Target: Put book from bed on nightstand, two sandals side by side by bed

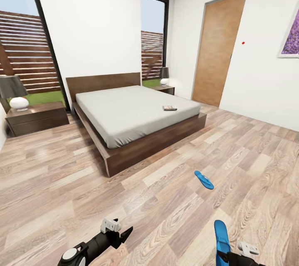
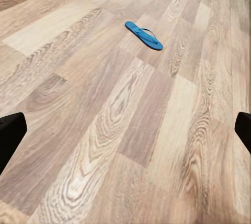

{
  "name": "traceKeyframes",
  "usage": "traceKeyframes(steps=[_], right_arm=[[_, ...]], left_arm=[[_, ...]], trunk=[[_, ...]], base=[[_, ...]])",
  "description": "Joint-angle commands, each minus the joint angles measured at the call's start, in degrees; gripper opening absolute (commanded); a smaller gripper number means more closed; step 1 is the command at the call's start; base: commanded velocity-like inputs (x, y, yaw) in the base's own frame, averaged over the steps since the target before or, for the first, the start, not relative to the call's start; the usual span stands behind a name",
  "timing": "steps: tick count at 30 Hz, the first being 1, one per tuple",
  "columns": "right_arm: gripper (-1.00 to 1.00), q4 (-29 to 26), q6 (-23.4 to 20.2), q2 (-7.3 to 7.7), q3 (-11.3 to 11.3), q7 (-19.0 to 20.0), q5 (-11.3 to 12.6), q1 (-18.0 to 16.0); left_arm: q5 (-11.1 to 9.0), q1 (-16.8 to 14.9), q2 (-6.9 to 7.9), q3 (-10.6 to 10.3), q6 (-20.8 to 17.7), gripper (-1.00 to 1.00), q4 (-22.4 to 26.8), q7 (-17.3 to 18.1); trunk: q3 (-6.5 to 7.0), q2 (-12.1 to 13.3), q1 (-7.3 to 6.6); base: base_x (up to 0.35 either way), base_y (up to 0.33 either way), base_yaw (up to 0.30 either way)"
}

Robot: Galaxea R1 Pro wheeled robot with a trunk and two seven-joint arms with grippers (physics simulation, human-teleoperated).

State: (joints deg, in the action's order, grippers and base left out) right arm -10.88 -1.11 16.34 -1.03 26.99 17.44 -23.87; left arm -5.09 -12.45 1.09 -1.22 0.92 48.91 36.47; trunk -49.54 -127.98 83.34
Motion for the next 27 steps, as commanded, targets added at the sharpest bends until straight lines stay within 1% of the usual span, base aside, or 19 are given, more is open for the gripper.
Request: traceKeyframes(steps=[1,27], right_arm=[[-1.0,0.03,-0.12,0.01,-0.11,0.25,0.23,-0.03],[-1.0,0.07,-0.12,-0.01,-0.11,0.18,0.07,-0.03]], left_arm=[[-0.45,-0.03,0.05,-0.14,0.05,1.0,-0.04,0.09],[-0.45,-0.03,0.05,-0.19,0.05,1.0,-0.04,0.0]], trunk=[[-0.05,-0.02,-0.01],[-0.05,-0.02,-0.01]], base=[[0.0,0.0,-0.063],[0.0,0.0,-0.005]])
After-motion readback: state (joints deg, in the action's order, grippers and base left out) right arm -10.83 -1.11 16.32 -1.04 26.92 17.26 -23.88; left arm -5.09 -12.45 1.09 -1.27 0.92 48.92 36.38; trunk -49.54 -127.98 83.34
